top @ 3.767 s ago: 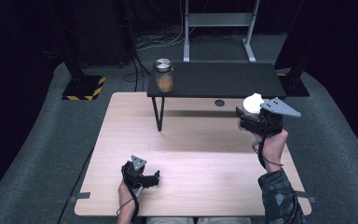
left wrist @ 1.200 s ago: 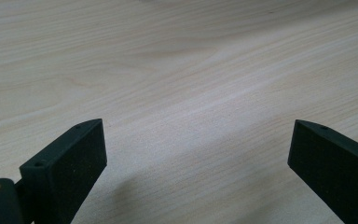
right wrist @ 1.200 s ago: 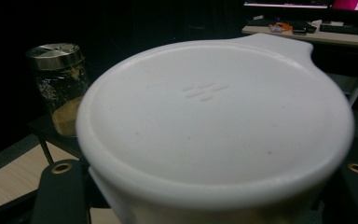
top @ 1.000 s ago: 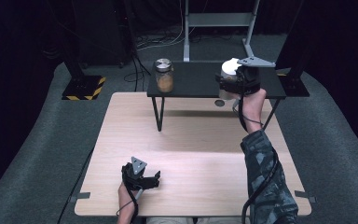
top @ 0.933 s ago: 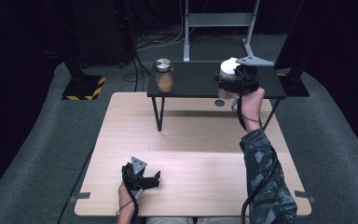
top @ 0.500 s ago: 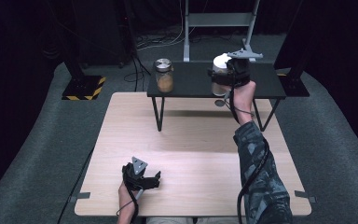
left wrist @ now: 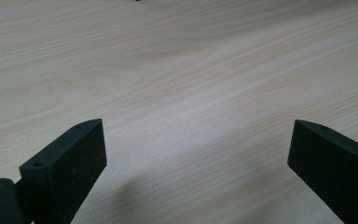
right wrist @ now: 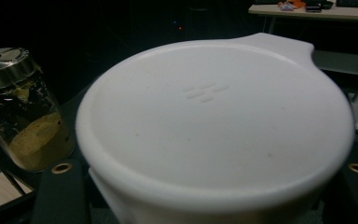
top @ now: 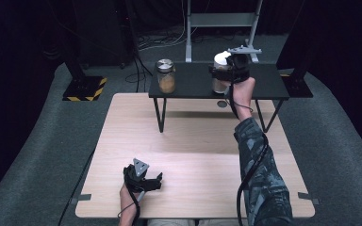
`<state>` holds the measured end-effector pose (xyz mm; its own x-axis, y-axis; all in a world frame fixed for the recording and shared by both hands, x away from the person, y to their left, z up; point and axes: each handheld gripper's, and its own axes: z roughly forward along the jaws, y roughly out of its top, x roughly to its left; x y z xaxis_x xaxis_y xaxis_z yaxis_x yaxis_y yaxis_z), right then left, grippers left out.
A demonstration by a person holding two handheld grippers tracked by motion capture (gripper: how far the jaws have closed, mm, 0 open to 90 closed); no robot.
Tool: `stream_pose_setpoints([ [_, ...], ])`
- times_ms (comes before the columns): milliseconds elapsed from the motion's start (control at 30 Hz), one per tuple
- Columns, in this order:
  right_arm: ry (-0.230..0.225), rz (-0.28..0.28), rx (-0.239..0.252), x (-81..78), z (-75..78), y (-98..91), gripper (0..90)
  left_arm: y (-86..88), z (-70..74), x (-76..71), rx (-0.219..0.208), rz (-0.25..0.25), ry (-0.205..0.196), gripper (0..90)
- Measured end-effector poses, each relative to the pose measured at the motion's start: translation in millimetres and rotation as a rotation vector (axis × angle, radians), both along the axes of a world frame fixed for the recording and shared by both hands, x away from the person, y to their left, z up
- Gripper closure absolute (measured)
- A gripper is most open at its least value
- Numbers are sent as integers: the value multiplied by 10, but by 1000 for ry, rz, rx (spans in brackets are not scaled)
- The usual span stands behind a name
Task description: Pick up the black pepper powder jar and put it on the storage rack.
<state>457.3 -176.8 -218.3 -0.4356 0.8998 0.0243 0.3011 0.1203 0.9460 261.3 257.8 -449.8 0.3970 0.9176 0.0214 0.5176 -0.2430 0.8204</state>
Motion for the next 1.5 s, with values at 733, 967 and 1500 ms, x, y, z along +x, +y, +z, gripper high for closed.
stream_pose_setpoints([
  [733,9,-17,35,107,-139,-69,284,-13,5,5,8,0,3,39],
  [967,14,-15,31,114,-125,-65,283,-15,10,14,11,-3,7,38],
  [1500,66,-14,21,22,-42,-73,0,-38,18,24,22,-1,13,38],
])
